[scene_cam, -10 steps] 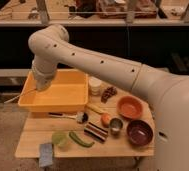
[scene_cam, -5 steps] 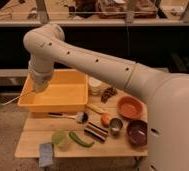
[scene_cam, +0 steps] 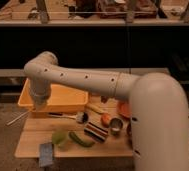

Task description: Place fork in table surface

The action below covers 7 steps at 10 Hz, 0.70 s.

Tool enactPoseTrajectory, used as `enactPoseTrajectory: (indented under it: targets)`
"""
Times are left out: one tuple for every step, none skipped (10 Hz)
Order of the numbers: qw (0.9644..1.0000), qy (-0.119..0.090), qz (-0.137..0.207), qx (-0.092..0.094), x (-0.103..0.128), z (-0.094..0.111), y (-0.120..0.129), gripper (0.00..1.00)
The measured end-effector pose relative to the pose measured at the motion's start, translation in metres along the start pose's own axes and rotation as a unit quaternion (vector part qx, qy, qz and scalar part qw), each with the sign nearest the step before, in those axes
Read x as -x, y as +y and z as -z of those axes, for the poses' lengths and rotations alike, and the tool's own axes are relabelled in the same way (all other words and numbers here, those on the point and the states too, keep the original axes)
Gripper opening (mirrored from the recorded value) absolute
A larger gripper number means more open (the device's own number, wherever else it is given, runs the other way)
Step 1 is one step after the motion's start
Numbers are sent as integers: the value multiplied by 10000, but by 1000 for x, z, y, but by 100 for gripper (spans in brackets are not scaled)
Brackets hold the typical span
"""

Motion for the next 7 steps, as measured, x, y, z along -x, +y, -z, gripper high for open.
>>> enactPoseTrajectory:
  targets:
    - [9999,4,9,109,0,-26,5,0]
    - [9999,3,9,172,0,-41,8,0]
    - [9996,6,11,273,0,-61,13,0]
    - [9992,11,20,390,0,-83,20,0]
    - [9990,9,27,452,1,-93,24,0]
    - [9986,12,3,537,-1,-106,29,0]
    - [9982,16,-39,602,-5,-117,33,0]
